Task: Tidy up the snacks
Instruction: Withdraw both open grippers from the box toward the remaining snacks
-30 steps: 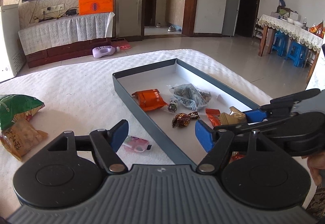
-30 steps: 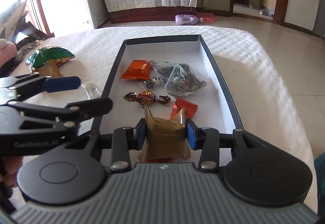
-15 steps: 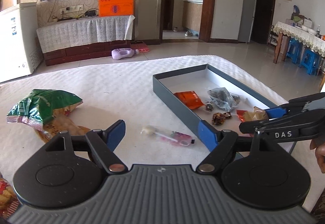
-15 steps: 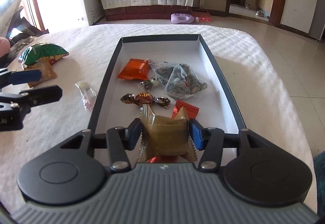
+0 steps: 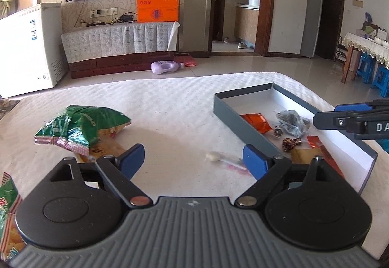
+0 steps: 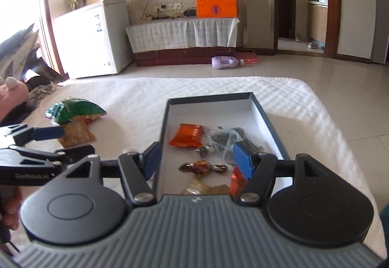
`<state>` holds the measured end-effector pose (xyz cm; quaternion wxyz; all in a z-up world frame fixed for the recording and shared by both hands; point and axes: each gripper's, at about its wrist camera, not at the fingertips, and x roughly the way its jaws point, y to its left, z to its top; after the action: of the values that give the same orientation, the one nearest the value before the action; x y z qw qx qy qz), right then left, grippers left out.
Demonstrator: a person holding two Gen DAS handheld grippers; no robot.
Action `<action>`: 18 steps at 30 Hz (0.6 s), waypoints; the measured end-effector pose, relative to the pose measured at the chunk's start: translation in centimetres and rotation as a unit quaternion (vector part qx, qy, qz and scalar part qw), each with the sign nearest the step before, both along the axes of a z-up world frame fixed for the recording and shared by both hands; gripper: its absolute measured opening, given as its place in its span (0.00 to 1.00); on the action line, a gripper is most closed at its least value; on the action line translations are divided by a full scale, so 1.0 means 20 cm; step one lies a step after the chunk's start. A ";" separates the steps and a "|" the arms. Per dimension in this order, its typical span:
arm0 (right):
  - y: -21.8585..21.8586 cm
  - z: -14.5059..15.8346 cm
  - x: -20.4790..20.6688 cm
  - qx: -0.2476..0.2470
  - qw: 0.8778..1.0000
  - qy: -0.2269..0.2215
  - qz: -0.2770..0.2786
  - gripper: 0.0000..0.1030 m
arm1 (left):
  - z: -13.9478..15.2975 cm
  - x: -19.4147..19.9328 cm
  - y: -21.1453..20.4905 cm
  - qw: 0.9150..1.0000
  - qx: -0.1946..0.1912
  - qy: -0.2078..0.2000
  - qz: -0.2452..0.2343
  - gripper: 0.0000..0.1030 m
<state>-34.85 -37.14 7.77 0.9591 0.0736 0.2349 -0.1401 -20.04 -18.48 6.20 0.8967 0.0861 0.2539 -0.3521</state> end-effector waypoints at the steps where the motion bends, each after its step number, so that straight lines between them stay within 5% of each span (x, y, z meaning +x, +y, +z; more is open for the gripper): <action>1: 0.02 0.00 0.01 0.001 1.000 0.000 0.005 0.65 | 0.00 0.01 0.02 1.000 0.002 0.002 0.007 0.89; 11: 0.34 -0.10 0.25 -0.009 0.988 0.052 0.143 0.64 | -0.08 0.19 0.21 0.994 0.023 0.043 0.097 0.89; 18: 0.44 -0.21 0.43 -0.085 0.983 0.103 0.129 0.64 | -0.15 0.32 0.24 0.991 0.038 0.061 0.112 0.89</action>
<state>-26.31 -28.36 3.64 0.9424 -0.0543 0.3274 -0.0413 -13.62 -13.66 3.16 0.9095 0.0694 0.3292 -0.2442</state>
